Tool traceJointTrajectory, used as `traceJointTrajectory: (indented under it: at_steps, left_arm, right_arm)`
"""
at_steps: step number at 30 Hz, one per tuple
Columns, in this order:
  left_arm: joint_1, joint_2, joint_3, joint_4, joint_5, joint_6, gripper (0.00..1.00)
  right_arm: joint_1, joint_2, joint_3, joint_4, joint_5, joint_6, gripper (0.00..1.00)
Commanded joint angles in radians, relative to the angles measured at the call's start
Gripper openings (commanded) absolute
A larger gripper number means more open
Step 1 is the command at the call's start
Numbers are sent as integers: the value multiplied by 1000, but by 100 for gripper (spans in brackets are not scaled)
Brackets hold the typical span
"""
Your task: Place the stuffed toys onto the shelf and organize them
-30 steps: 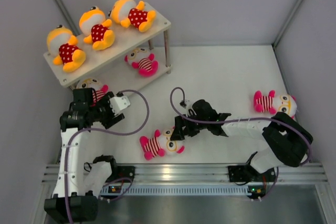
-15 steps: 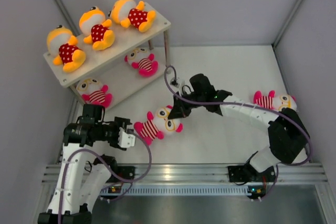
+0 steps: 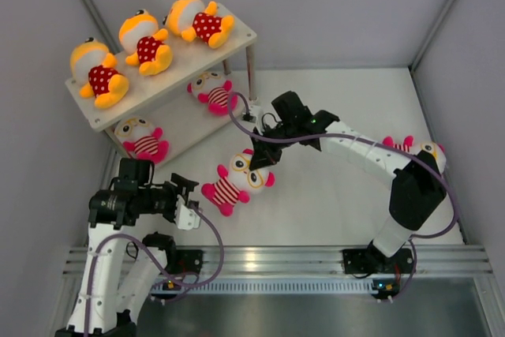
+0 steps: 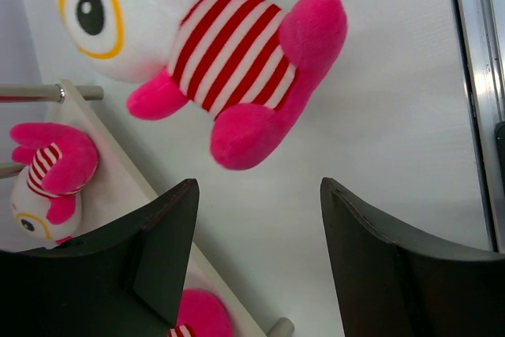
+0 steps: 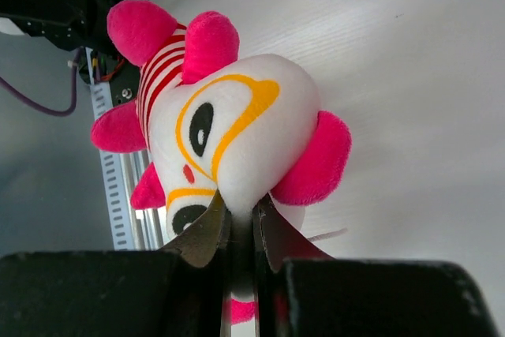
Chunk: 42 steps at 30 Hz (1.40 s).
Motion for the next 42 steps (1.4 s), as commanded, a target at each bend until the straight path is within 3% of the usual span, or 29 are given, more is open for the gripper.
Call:
traceJointTrajectory:
  at_steps: [1,7,14,20,29,30,33,34,35,36,37,38,39,40,42]
  left_arm:
    - [-4,2,59,-14,62,-16,69]
    - [-4,4,-29,-16,51,94,72]
    - [-2,19,-6,-13,71,99,75]
    - [-4,10,-21,-14,46,75,68]
    - [-4,13,-24,-14,74,75,66]
    - [-4,14,-24,-16,72,73,64]
    - [-4,14,-27,-14,44,64,42]
    - [-4,14,-26,-14,37,64,28]
    - [-4,16,-24,-14,34,58,0]
    - [-4,14,-23,-14,34,50,0]
    - [-2,19,-18,-14,37,24,0]
    - [-4,25,-11,-13,43,9,0]
    - [-4,34,-3,-13,48,-7,0]
    - [-2,60,5,-4,51,-63,0]
    - [-2,99,29,119,39,-277,0]
  right_arm:
    - [-10,-6,18,-83,-13,-80,0]
    - [10,-49,12,-23,-41,-45,0]
    - [65,-17,55,-8,-55,-28,0]
    - [84,-2,67,60,-82,15,0]
    - [91,40,129,53,-71,35,0]
    - [91,47,136,55,-71,36,0]
    - [93,50,144,58,-82,36,0]
    - [91,50,144,58,-84,35,0]
    - [93,47,143,64,-84,35,0]
    - [93,47,141,64,-82,35,0]
    - [93,47,142,64,-79,38,4]
    - [93,47,143,67,-72,47,16]
    - [93,40,133,88,-21,59,34]
    - [90,32,123,99,14,102,59]
    - [70,-12,69,153,129,143,77]
